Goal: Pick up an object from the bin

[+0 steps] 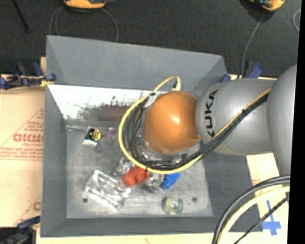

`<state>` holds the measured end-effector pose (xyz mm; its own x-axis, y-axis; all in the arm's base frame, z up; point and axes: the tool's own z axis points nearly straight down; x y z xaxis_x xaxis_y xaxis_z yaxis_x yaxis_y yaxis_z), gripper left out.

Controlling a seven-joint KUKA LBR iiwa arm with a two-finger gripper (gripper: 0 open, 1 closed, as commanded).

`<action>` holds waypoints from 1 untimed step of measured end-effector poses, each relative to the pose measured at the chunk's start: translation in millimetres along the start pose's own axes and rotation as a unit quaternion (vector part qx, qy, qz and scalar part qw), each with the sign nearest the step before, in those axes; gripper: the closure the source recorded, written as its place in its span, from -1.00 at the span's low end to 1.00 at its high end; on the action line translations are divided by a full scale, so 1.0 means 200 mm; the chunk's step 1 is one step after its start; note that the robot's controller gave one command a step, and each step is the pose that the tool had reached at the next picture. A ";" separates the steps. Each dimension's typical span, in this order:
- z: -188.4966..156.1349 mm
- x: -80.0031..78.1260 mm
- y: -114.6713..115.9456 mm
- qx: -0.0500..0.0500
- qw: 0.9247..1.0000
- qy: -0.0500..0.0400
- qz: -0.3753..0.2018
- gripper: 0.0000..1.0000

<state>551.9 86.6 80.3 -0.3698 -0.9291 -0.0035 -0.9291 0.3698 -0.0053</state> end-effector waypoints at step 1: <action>0.00 -0.01 0.01 -0.003 1.000 -0.001 0.001 1.00</action>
Offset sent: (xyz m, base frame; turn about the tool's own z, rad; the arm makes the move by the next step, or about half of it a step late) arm 0.0000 0.0000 0.0000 0.0000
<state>550.5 89.1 79.9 -0.3719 -0.9282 -0.0047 -0.9283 0.3720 -0.0002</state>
